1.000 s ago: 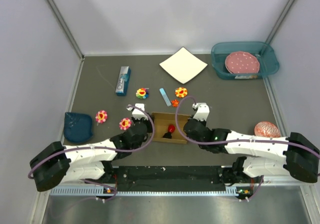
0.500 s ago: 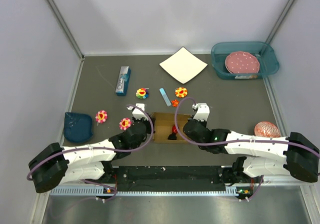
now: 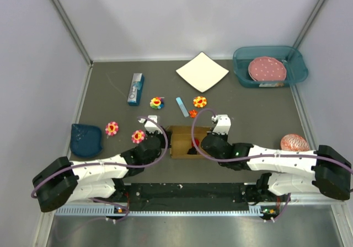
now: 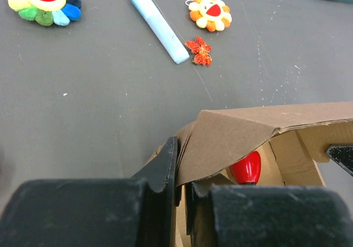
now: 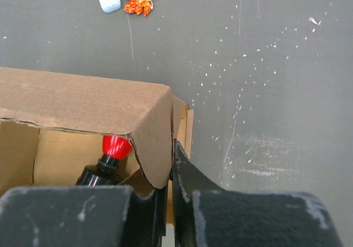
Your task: Fold the paper box
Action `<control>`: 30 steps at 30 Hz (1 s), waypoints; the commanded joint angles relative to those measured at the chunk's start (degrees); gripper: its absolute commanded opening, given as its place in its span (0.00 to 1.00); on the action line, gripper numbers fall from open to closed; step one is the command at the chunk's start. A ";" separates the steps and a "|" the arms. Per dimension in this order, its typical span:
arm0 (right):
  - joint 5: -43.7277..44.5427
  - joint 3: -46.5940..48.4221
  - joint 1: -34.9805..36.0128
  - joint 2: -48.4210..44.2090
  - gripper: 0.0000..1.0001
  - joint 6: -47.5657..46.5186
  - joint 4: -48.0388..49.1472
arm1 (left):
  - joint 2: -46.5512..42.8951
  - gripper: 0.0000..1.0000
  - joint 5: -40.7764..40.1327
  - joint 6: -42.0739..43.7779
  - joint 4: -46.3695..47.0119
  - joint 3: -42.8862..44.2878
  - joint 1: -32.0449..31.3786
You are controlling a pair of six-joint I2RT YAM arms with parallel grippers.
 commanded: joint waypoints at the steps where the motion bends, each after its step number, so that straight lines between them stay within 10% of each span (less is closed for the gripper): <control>1: 0.08 0.37 2.01 1.04 0.00 2.23 0.28 | -0.08 0.05 1.70 -2.44 2.24 -1.13 -0.53; 30: 0.96 6.09 -4.40 7.46 0.00 -8.05 10.91 | 8.44 0.02 -0.69 8.55 10.06 8.36 10.01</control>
